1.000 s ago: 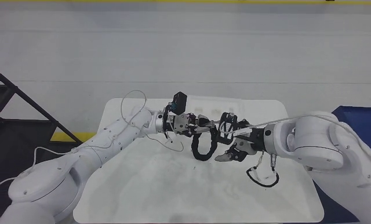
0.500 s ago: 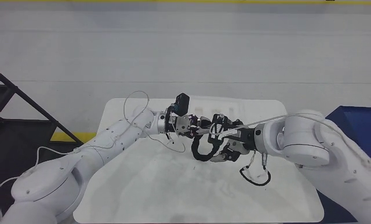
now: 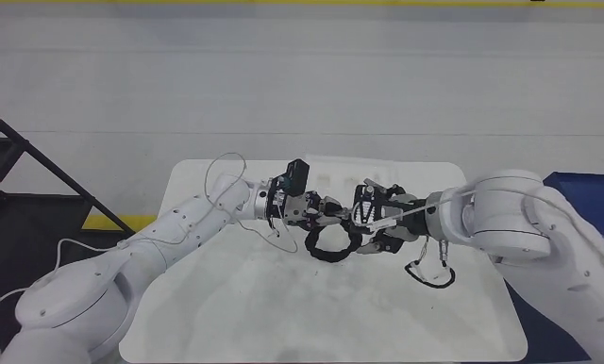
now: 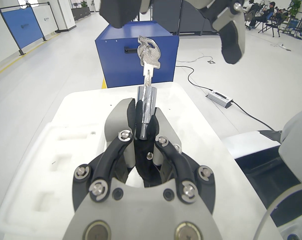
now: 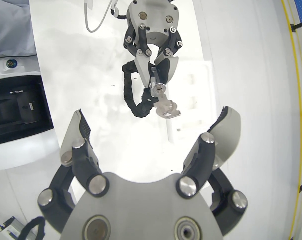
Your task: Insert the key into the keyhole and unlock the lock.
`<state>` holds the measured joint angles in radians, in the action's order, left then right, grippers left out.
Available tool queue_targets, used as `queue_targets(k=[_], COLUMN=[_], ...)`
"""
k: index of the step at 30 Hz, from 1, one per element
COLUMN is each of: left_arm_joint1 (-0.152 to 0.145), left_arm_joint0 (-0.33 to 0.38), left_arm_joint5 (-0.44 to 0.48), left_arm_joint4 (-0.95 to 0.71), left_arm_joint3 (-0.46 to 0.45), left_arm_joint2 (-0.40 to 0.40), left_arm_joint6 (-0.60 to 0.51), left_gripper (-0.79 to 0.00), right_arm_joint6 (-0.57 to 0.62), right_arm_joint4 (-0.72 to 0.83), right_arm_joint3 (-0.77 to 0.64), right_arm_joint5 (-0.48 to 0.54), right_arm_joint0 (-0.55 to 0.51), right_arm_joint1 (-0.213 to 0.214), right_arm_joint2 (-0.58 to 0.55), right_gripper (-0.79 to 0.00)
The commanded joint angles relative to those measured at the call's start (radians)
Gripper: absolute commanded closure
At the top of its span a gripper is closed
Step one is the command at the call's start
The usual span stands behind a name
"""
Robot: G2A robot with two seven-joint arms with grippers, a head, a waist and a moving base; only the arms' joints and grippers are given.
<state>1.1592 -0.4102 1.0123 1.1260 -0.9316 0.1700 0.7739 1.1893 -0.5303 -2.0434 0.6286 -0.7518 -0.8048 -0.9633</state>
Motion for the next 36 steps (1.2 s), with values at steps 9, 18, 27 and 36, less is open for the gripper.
queue_targets(k=[9,18,27,36], left_arm_joint1=[-0.008,-0.013,-0.016,-0.017], left_arm_joint0=[-0.008,-0.013,-0.016,-0.018], left_arm_joint5=[0.000,0.000,0.000,0.000], left_arm_joint4=[0.022,0.015,0.003,-0.006], left_arm_joint3=[-0.021,-0.027,-0.035,-0.038], left_arm_joint2=[0.000,0.000,0.000,0.000], left_arm_joint6=[0.002,-0.003,-0.015,-0.024], left_gripper=[0.000,0.000,0.000,0.000], right_arm_joint6=[-0.041,-0.004,-0.012,-0.037], right_arm_joint4=[-0.157,-0.358,-0.438,-0.439], right_arm_joint3=[-0.046,-0.123,-0.149,-0.146], right_arm_joint5=[0.043,0.006,-0.007,-0.007], right_arm_joint0=[-0.012,-0.015,-0.007,-0.015], right_arm_joint1=[0.011,0.011,0.002,-0.004], right_arm_joint2=[0.026,0.087,0.126,0.130], right_gripper=[-0.428,-0.332,-0.311,0.000])
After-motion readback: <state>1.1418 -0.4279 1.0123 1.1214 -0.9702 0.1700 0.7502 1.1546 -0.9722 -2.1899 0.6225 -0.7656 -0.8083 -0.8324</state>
